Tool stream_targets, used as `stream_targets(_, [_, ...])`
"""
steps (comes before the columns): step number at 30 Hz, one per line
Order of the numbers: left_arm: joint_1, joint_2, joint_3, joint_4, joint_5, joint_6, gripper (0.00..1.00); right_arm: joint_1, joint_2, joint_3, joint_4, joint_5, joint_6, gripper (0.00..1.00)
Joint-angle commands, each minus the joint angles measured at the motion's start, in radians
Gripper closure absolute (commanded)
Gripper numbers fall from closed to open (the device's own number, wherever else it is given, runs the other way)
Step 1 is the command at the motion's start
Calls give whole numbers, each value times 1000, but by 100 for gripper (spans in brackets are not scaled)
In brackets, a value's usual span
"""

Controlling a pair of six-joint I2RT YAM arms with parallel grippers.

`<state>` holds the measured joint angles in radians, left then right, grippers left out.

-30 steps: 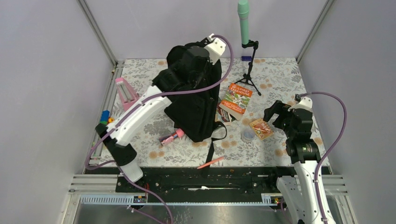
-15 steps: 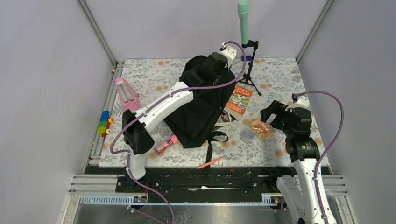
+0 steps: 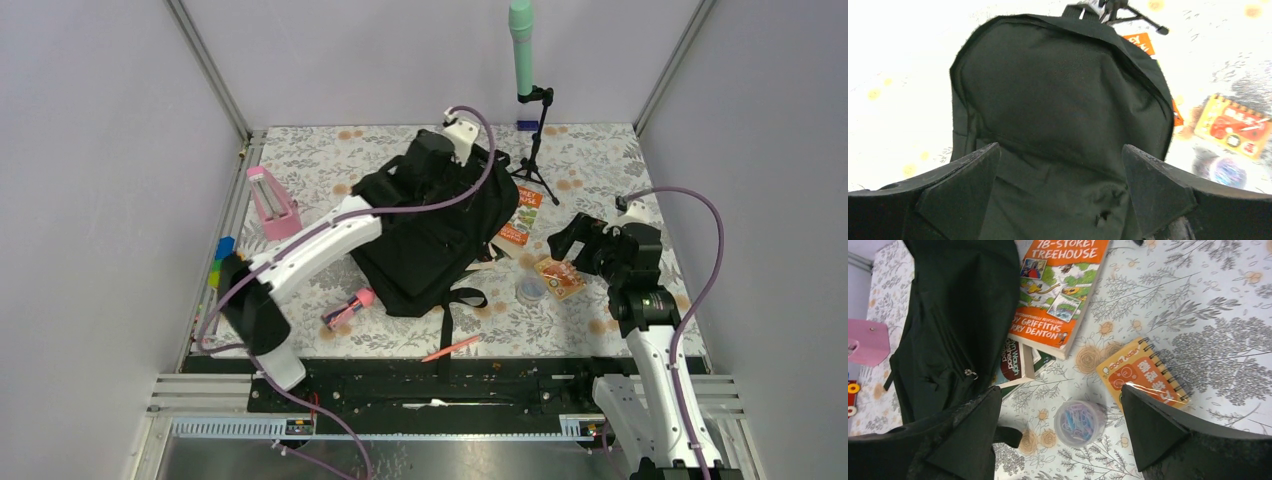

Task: Pack the student bag
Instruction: Place the student bag at the center of the board.

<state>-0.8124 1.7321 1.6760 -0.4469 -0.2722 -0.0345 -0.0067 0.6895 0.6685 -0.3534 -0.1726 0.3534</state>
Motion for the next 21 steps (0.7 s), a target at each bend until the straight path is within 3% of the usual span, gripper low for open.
stream_targets(1, [-2,-215,-91,117,89,-17,1,-3,26,6,68,-102,8,5])
stream_targets(9, [-5,-349,-322,52,180,-82,2,-3,54,-26,122,-208,41,9])
stream_targets(15, [-7,-407,-519,233,176,-202,6,-1,64,-68,166,-263,98,11])
stream_targets(21, [-7,-358,-571,327,194,-271,14,-1,39,-121,191,-307,155,13])
